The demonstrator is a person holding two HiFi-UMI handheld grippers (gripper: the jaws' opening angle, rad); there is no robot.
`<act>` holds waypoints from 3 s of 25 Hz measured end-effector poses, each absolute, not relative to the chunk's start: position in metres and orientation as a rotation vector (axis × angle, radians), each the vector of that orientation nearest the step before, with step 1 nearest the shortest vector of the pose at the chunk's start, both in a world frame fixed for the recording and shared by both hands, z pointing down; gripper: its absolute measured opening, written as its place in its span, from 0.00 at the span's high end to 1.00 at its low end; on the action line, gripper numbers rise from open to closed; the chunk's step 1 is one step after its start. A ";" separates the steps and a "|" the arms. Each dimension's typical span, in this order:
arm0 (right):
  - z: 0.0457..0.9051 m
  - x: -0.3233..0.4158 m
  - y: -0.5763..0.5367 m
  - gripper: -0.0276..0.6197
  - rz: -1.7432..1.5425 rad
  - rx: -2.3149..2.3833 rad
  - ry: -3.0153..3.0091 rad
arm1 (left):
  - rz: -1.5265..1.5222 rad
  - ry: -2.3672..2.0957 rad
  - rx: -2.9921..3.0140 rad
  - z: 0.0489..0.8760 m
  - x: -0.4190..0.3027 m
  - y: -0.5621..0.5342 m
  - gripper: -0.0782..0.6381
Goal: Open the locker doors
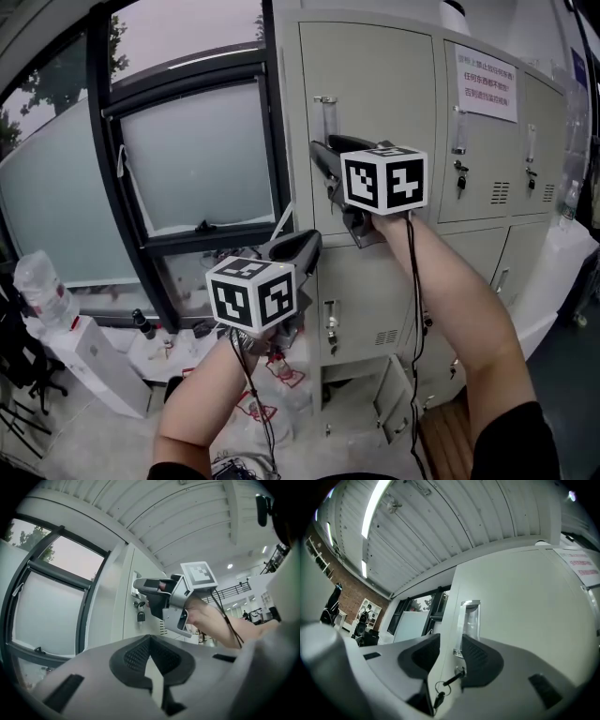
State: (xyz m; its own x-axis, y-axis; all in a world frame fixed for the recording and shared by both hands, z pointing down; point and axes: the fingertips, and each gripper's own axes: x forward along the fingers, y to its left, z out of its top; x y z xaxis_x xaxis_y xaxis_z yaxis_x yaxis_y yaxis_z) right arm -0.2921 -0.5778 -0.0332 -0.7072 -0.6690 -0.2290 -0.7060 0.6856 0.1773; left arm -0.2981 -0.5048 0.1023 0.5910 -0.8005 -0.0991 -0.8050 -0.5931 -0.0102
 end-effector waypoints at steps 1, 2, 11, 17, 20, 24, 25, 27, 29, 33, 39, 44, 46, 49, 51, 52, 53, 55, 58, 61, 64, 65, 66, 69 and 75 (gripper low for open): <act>-0.035 -0.293 -0.581 0.73 0.384 -1.142 2.744 | 0.130 1.381 -2.757 0.102 -0.299 -0.506 0.89; -0.037 -0.295 -0.584 0.72 0.384 -1.153 2.741 | 0.132 1.373 -2.761 0.102 -0.300 -0.507 0.89; -0.048 -0.307 -0.591 0.71 0.404 -1.237 2.694 | 0.134 1.337 -2.787 0.107 -0.315 -0.518 0.89; -0.047 -0.307 -0.596 0.73 0.462 -1.384 2.646 | 0.127 1.311 -2.810 0.113 -0.315 -0.524 0.89; -0.047 -0.307 -0.595 0.73 0.450 -1.398 2.650 | 0.126 1.301 -2.814 0.113 -0.316 -0.525 0.89; -0.047 -0.306 -0.596 0.73 0.432 -1.419 2.630 | 0.130 1.284 -2.828 0.113 -0.316 -0.524 0.89; -0.047 -0.306 -0.596 0.73 0.432 -1.424 2.623 | 0.130 1.279 -2.832 0.114 -0.316 -0.523 0.89; -0.046 -0.306 -0.595 0.73 0.432 -1.430 2.614 | 0.130 1.270 -2.838 0.115 -0.316 -0.521 0.89; -0.046 -0.306 -0.595 0.74 0.432 -1.438 2.610 | 0.131 1.264 -2.843 0.116 -0.316 -0.520 0.89; -0.047 -0.303 -0.594 0.77 0.438 -1.473 2.595 | 0.135 1.264 -2.849 0.118 -0.320 -0.516 0.89; -0.045 -0.301 -0.587 0.78 0.431 -1.493 2.592 | 0.131 1.268 -2.848 0.121 -0.323 -0.506 0.89; -0.046 -0.295 -0.570 0.78 0.429 -1.472 2.595 | 0.129 1.261 -2.849 0.121 -0.320 -0.496 0.89; -0.047 -0.293 -0.563 0.78 0.428 -1.452 2.604 | 0.129 1.256 -2.854 0.122 -0.316 -0.491 0.89; -0.046 -0.288 -0.551 0.78 0.423 -1.414 2.619 | 0.126 1.246 -2.859 0.124 -0.309 -0.484 0.89; -0.046 -0.283 -0.544 0.78 0.419 -1.386 2.633 | 0.123 1.239 -2.861 0.124 -0.303 -0.478 0.89; -0.046 -0.281 -0.540 0.78 0.415 -1.370 2.642 | 0.122 1.236 -2.862 0.125 -0.301 -0.476 0.89; -0.046 -0.279 -0.536 0.78 0.410 -1.352 2.651 | 0.122 1.234 -2.864 0.125 -0.298 -0.474 0.89; -0.046 -0.275 -0.529 0.78 0.400 -1.315 2.670 | 0.124 1.231 -2.867 0.126 -0.294 -0.470 0.89; -0.046 -0.267 -0.518 0.78 0.397 -1.269 2.694 | 0.122 1.226 -2.870 0.126 -0.286 -0.464 0.89; -0.047 -0.261 -0.507 0.78 0.400 -1.229 2.710 | 0.124 1.223 -2.868 0.126 -0.277 -0.457 0.89; -0.048 -0.254 -0.498 0.78 0.396 -1.190 2.721 | 0.131 1.226 -2.864 0.124 -0.270 -0.451 0.89; -0.048 -0.251 -0.495 0.77 0.392 -1.176 2.726 | 0.134 1.230 -2.864 0.124 -0.267 -0.449 0.89; -0.047 -0.248 -0.492 0.77 0.385 -1.158 2.734 | 0.139 1.237 -2.862 0.124 -0.264 -0.446 0.89; -0.043 -0.239 -0.483 0.77 0.360 -1.090 2.764 | 0.152 1.267 -2.852 0.126 -0.254 -0.438 0.89; -0.049 -0.215 -0.460 0.77 0.374 -0.969 2.790 | 0.152 1.327 -2.829 0.125 -0.229 -0.423 0.89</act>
